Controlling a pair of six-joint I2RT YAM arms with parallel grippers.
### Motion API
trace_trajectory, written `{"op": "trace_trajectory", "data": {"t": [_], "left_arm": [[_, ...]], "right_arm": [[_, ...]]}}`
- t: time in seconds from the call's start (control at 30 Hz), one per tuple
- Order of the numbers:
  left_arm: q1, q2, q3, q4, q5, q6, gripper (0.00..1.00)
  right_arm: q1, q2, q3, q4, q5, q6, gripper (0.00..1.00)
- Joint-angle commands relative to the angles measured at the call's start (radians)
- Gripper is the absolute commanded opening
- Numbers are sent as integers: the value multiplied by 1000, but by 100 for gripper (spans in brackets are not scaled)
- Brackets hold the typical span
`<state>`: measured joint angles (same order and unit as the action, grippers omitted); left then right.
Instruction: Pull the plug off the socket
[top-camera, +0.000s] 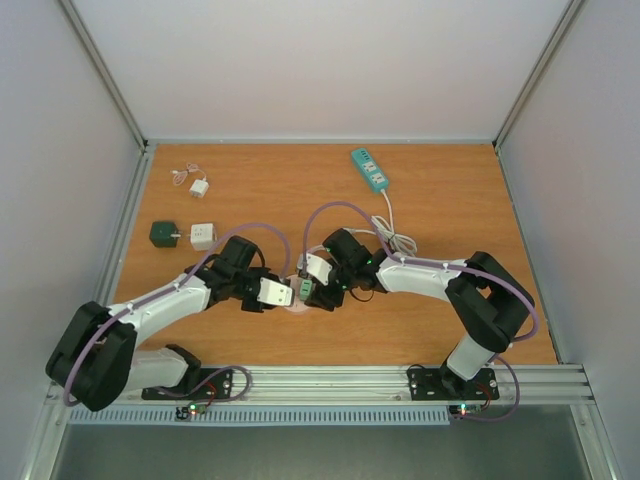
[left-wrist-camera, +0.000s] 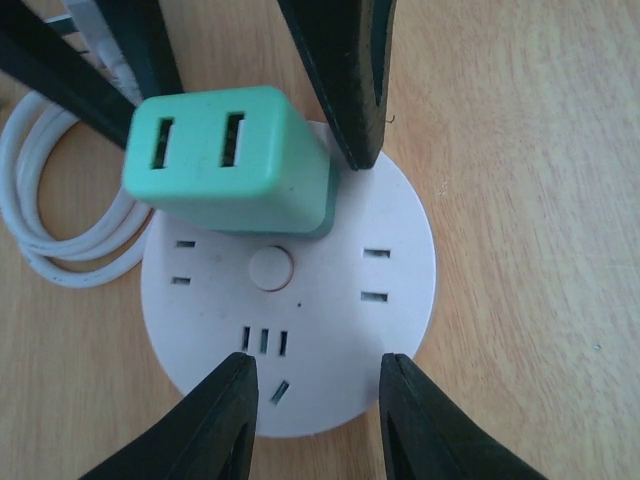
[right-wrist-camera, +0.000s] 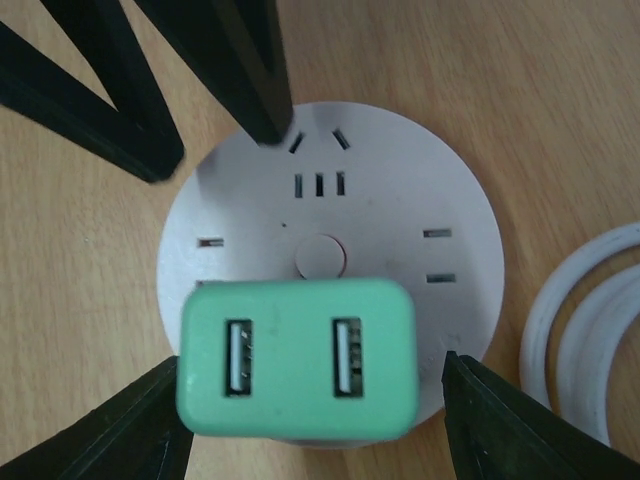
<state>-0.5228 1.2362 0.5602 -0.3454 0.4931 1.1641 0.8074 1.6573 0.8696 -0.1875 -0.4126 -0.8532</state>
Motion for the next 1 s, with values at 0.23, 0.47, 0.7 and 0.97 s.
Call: {"op": "trace_trajectory", "data": {"t": [0.23, 0.47, 0.7, 0.97], "left_arm": [[-55, 56, -48, 163, -77, -15, 35], [-57, 83, -57, 178, -99, -4, 34], [-62, 99, -62, 164, -113, 1, 32], [-62, 113, -46, 66, -127, 51, 31]], "right_arm": [[38, 39, 71, -7, 0, 17, 65], [38, 53, 67, 1, 3, 17, 47], [37, 39, 69, 2, -11, 28, 30], [38, 3, 51, 32, -28, 37, 20]]}}
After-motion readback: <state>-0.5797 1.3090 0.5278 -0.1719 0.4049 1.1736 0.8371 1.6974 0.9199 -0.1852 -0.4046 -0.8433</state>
